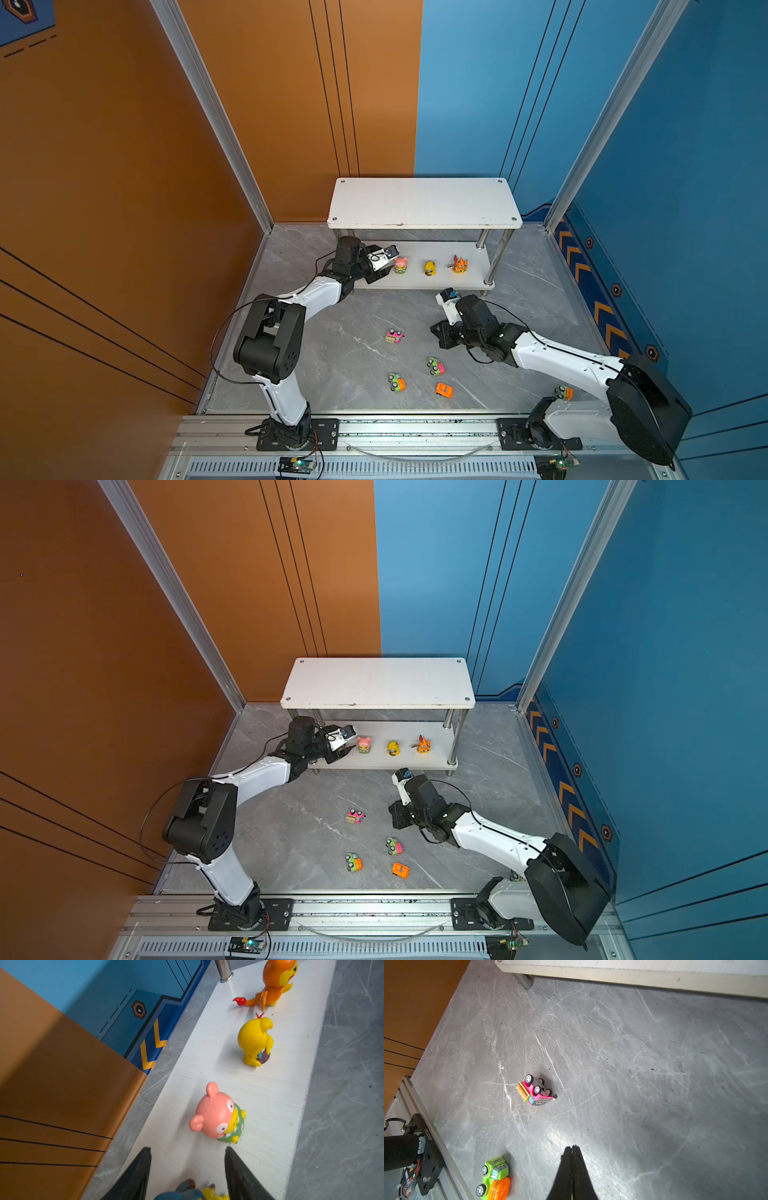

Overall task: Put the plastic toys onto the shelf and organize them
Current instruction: 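Lower the Pikachu figure onto the lower shelf beside the pig toy, open left gripper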

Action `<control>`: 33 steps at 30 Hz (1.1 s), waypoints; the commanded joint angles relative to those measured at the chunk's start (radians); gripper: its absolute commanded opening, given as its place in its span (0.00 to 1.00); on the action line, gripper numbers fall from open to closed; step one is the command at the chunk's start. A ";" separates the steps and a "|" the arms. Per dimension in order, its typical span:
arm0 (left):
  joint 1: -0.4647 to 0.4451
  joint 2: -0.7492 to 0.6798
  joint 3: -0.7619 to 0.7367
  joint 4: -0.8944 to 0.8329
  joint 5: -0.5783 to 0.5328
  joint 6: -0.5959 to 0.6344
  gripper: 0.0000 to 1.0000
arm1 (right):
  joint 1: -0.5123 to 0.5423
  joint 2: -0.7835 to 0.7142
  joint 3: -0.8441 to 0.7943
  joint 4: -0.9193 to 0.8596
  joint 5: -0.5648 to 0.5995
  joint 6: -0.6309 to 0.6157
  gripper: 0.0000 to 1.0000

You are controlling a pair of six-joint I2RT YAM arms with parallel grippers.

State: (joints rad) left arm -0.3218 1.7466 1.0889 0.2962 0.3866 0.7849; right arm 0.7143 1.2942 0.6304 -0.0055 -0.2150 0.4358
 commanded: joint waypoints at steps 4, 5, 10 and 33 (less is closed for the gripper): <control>-0.017 -0.059 -0.009 -0.007 0.012 -0.015 0.58 | 0.006 -0.014 -0.008 0.022 -0.017 0.015 0.07; -0.020 -0.063 -0.012 -0.010 0.010 -0.015 0.58 | 0.006 -0.016 -0.010 0.021 -0.017 0.015 0.07; -0.035 -0.088 -0.019 -0.024 0.002 -0.016 0.56 | 0.006 -0.028 -0.014 0.019 -0.018 0.014 0.07; -0.451 -0.566 -0.408 -0.153 -0.354 -0.194 0.53 | 0.111 -0.249 -0.018 -0.291 0.265 0.035 0.07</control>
State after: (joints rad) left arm -0.7067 1.2743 0.7467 0.1902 0.1612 0.6872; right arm 0.8051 1.0992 0.6212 -0.1432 -0.0826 0.4473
